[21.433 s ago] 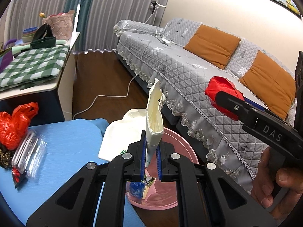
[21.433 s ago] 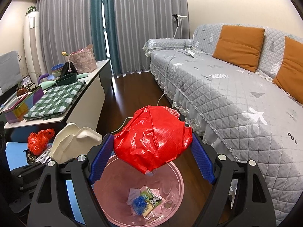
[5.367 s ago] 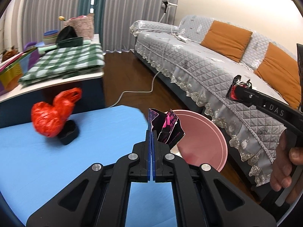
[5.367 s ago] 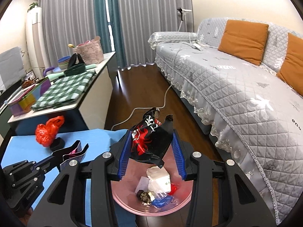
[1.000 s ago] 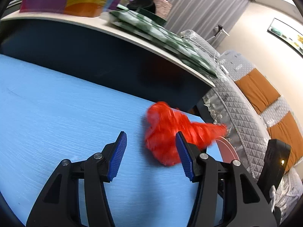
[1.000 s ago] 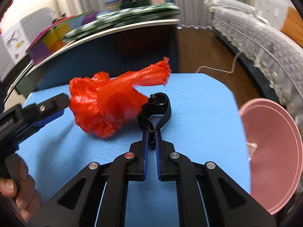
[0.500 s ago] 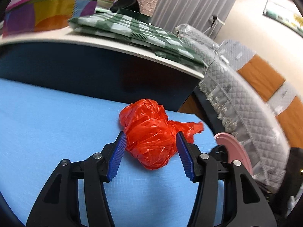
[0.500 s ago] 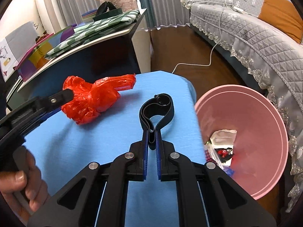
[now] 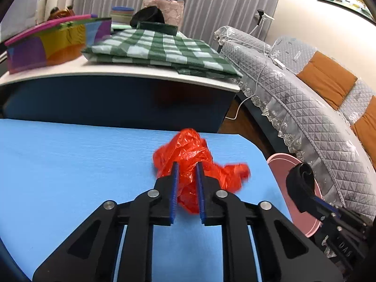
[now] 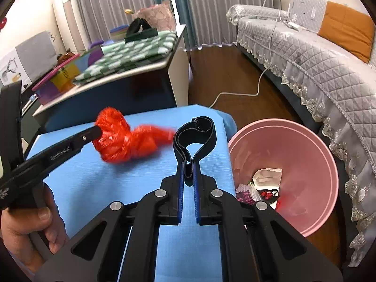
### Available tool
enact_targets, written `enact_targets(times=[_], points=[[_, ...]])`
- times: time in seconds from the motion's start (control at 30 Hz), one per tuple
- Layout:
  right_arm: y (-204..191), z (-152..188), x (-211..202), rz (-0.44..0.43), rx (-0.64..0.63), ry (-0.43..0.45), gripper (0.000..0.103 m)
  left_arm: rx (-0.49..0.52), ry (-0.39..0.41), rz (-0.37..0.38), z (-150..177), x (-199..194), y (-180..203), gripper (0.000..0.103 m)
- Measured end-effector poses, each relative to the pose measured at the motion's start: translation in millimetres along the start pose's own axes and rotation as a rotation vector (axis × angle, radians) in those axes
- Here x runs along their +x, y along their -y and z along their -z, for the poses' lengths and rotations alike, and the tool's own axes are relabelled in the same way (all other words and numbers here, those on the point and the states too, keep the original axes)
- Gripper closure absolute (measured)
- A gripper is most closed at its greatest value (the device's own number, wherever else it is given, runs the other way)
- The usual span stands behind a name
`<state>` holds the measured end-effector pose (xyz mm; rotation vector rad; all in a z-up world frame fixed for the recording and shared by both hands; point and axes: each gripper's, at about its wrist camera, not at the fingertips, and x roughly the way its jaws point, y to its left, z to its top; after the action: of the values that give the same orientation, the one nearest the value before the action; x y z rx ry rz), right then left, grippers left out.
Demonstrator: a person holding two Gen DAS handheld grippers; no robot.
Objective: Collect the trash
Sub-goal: 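Grasp the red plastic bag with the left tool while the right tool grasps the black band, then carry the red bag with the left tool while the right tool carries the black band over the bin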
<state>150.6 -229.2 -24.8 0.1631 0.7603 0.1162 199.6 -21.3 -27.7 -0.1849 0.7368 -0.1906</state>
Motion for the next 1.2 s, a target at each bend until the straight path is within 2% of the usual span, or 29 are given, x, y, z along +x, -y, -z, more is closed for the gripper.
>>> enact_targets(times=[0.43,0.7,0.93,1.2], points=[[-12.2,11.9,-60.6,-0.015,-0.017,0.084,0.095,0.068,0.046,-0.022,21.9,-66.9,19.5,0.093],[-4.4,16.5,-84.5,-0.002,-0.008,0.117,0.095,0.102,0.098,-0.042,28.8,-102.6,25.5,0.093],[3.6,18.0,-96.9,0.021,-0.01,0.141,0.095,0.091,0.111,-0.057,40.2,-117.3,19.6,0.093],[26.0,17.9,-99.8,0.061,0.011,0.147,0.095,0.118,0.12,-0.04,44.6,-116.0,37.4,0.093]])
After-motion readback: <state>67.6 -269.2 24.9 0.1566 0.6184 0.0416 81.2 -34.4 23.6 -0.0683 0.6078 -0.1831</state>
